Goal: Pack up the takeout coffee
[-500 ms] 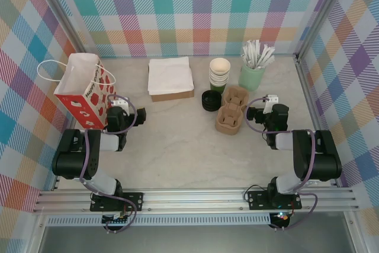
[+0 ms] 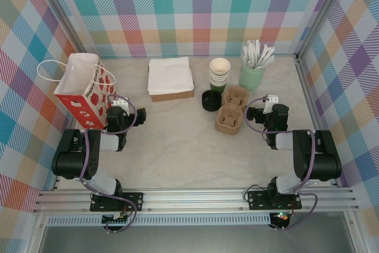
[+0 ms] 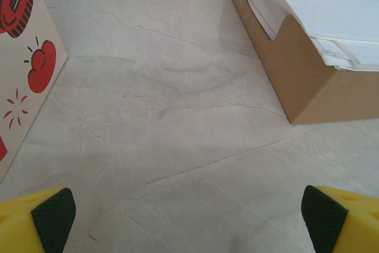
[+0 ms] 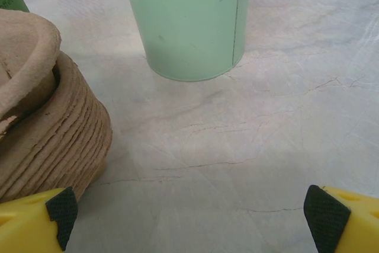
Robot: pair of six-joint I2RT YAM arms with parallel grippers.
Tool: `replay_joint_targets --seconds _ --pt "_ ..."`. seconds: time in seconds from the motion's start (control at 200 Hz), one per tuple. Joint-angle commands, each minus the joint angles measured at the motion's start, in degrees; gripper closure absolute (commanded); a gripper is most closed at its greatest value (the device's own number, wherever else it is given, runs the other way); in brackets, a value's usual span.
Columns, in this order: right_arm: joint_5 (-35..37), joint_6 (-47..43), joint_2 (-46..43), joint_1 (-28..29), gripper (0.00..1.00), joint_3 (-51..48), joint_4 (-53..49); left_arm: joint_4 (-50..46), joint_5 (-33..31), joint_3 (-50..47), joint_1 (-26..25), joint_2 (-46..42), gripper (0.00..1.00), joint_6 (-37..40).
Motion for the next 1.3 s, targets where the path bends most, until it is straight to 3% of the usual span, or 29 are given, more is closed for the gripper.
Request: replay_joint_targets --seconds 0.0,0.18,0.25,0.395,0.51,0.585,0.78,0.965,1.15,1.295 --pt "-0.3 0.4 -0.2 0.3 0.00 1.0 1.3 0.8 -0.2 0.7 -0.6 -0.5 0.00 0.2" --pt "-0.3 0.5 -0.2 0.3 0.00 0.9 1.4 0.9 -0.6 0.5 -0.6 -0.9 0.00 0.0" --pt "4.2 2.5 -2.1 0.3 0.00 1.7 -1.3 -1.3 -0.9 0.7 -0.6 -3.8 0.00 -0.1" --pt "10.6 5.1 -8.0 0.3 0.00 2.9 -10.1 -14.9 -1.3 2.7 -1.1 -15.2 0.00 -1.3" --pt "10.8 5.8 -14.6 0.3 0.00 3.0 -17.3 -26.4 -1.2 4.4 -2.9 -23.6 0.00 -3.0" --pt "11.0 8.3 -19.2 0.3 0.00 5.2 -27.4 -32.5 -0.2 5.4 -4.1 -28.4 0.00 -5.5" --pt "6.4 20.2 -30.5 0.3 0.00 13.9 -55.2 -52.0 5.4 12.3 -4.5 -34.6 0.00 -21.8" --pt "-3.9 31.2 -32.4 0.3 0.00 28.1 -79.8 -59.7 12.8 14.9 -6.9 -34.4 0.00 -33.0" --pt "-15.6 40.7 -28.6 1.6 0.00 40.1 -88.2 -59.4 18.6 15.9 -13.0 -30.2 0.01 -40.1" --pt "-12.9 41.4 -22.6 6.6 0.01 50.3 -92.0 -55.7 20.0 16.2 -18.1 -25.6 0.03 -45.3"
